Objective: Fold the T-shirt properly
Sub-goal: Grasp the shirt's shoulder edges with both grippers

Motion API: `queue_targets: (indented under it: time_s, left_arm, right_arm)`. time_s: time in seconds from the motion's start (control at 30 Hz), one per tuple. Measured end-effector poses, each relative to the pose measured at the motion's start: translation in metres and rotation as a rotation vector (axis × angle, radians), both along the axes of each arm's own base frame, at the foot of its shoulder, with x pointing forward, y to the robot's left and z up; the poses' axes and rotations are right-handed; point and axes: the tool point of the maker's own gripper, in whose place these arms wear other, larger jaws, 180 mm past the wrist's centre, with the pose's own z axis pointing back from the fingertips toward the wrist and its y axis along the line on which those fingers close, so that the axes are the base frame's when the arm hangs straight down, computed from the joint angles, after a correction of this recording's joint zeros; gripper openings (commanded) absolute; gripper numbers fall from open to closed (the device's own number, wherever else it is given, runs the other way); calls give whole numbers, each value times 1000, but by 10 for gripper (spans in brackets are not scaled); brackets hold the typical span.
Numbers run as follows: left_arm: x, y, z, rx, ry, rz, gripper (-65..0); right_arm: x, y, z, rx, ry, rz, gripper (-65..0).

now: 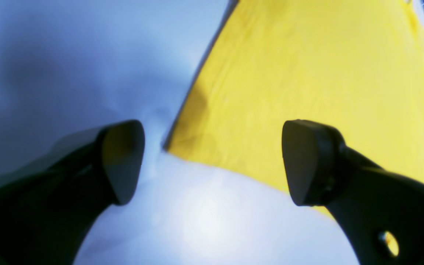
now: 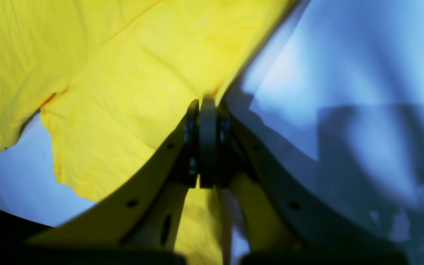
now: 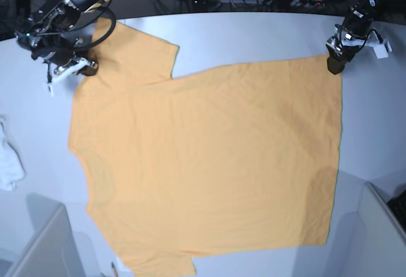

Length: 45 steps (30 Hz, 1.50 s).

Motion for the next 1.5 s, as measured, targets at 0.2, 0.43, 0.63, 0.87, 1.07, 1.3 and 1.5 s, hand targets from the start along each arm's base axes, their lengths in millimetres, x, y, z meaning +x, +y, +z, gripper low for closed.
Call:
queue_targets:
  time_s: [0.2, 0.43, 0.63, 0.87, 1.07, 1.3, 1.5]
  left_arm:
    - [14, -9, -7, -26, -30, -12, -89]
    - [18, -24, -10, -66, -57, -13, -89]
    - [18, -31, -10, -84, -67, -17, -89]
    - [32, -38, -12, -122, -101, -10, -89]
    - [36, -38, -13, -140, -116, -1, -91]
    - [27, -38, -26, -140, -46, 0, -523]
    - [22, -41, -32, -119, 1, -36, -650]
  right_arm:
    - [0, 0, 0, 0, 1, 0, -650]
    - [0, 0, 0, 0, 2, 0, -650]
    - [0, 0, 0, 0, 2, 0, -650]
    - [0, 0, 0, 0, 1, 0, -650]
    - [0, 0, 0, 0, 1, 0, -650]
    - [0, 0, 0, 0, 2, 0, -650]
    - [-1, -1, 0, -2, 3, -1, -650]
